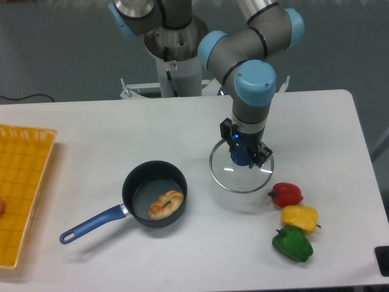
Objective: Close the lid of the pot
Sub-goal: 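Carry the glass lid by its knob toward the blue saucepan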
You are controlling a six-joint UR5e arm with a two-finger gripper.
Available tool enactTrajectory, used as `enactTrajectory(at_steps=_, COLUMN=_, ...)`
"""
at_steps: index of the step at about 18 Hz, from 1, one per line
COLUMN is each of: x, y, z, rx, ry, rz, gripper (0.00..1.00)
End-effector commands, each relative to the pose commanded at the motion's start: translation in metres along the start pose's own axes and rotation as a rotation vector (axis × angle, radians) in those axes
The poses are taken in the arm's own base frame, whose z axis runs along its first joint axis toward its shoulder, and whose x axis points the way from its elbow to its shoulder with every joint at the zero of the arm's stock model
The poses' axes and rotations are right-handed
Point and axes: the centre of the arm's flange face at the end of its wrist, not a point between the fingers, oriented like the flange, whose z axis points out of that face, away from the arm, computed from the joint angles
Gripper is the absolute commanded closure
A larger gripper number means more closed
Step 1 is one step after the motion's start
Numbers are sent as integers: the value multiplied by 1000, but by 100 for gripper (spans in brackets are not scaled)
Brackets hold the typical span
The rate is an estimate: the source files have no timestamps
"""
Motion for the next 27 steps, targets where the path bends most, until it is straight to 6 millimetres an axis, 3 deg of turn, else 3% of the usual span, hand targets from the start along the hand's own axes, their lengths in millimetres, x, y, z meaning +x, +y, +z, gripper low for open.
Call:
enactTrajectory(at_steps=12, x=17, y=-9, z=-16, rx=7, ry=-6, rz=-15, gripper=48)
enactTrajectory(at_steps=27, x=65, y=-82, z=-22, rx=26, ry=-10, rz=-81, gripper=48)
